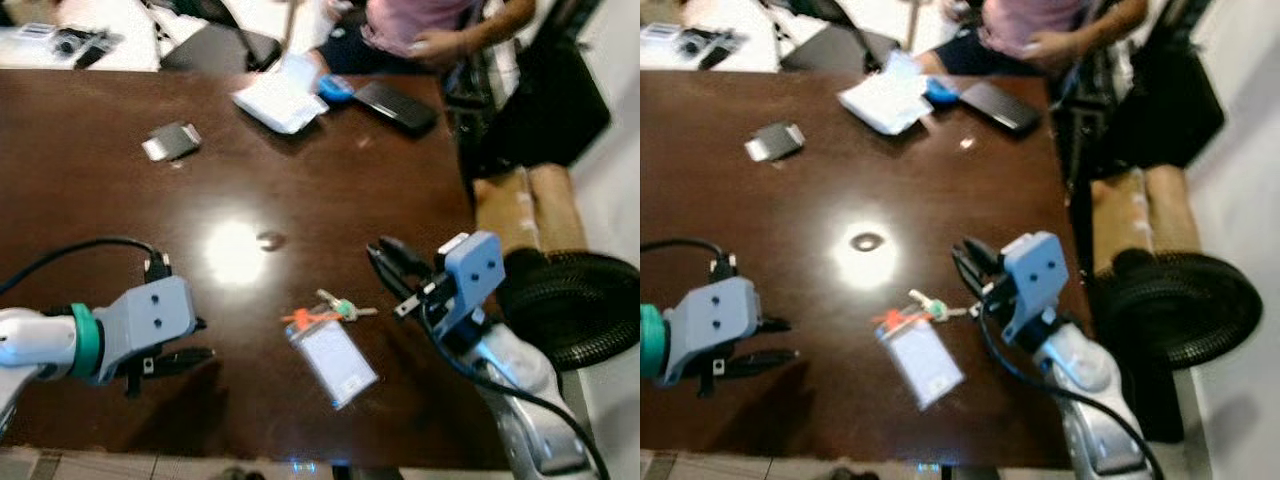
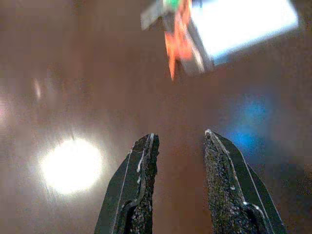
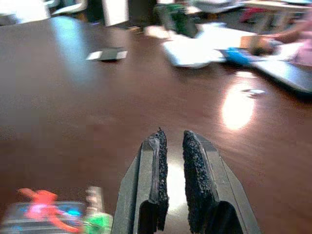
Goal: Hang keys on a hook
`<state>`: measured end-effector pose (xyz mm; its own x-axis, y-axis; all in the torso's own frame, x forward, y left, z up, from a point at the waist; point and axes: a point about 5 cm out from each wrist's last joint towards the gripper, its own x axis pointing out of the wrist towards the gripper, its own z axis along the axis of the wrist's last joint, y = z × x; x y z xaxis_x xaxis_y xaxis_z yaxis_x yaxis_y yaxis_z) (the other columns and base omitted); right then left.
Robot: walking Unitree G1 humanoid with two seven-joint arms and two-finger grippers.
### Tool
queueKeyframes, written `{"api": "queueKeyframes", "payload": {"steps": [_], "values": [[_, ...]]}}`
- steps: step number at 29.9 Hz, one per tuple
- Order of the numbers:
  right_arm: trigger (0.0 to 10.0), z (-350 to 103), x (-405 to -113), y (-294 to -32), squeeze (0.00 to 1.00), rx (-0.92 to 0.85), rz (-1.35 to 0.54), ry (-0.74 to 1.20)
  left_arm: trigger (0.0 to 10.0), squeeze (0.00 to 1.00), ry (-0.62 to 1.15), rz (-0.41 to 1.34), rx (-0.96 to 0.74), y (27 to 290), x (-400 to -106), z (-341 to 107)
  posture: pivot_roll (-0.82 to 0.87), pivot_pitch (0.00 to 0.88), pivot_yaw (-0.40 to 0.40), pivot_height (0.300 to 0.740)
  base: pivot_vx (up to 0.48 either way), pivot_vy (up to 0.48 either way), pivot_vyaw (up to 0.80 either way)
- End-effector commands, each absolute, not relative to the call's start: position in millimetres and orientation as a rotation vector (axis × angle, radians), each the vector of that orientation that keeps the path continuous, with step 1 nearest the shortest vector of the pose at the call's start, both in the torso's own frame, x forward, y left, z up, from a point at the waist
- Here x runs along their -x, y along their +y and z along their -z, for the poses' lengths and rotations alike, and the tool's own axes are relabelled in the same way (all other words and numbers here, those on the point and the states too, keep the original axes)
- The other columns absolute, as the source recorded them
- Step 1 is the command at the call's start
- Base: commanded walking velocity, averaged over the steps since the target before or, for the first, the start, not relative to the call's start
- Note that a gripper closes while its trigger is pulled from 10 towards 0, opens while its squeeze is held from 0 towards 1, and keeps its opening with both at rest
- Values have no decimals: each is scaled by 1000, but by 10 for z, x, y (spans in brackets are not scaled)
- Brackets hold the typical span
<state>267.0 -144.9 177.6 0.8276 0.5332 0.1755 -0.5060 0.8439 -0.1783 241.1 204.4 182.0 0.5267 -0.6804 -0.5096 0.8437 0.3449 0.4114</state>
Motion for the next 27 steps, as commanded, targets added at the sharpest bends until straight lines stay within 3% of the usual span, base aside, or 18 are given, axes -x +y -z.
{"api": "queueKeyframes", "payload": {"steps": [1,5,12,14,17,19,21,27], "values": [[10000,-1763,-2679,-1436,0,108,-546,-222,10000,0,259,997,-664,2025,-2394,-1820,35,118,117,740,0,0,-800],[10000,-1754,-2713,-1374,0,92,-545,-229,10000,0,202,973,-584,1938,-2450,-1869,43,114,105,740,0,0,-800],[10000,-1821,-2802,-1382,0,52,-529,-251,10000,0,94,976,-613,1695,-2721,-1898,25,97,104,740,0,0,-800],[10000,-1941,-2927,-1533,0,-173,-381,-272,10000,0,46,857,-627,1668,-2969,-1932,3,88,108,740,0,0,0],[10000,-1961,-2954,-1576,0,-236,-343,-273,10000,0,41,820,-623,1676,-3025,-1938,3,88,108,740,0,0,0],[10000,-1934,-2979,-1606,0,-300,-329,-245,10000,0,50,785,-584,1704,-3045,-1939,2,82,107,740,0,0,0],[10000,-1828,-3040,-1641,0,-327,-323,-178,10000,0,108,671,-423,1811,-3084,-1892,21,76,101,740,0,0,0],[10000,-1764,-3145,-1631,0,-287,-294,-154,10000,0,240,463,-232,1992,-3108,-1631,33,75,95,740,0,0,0]]}}
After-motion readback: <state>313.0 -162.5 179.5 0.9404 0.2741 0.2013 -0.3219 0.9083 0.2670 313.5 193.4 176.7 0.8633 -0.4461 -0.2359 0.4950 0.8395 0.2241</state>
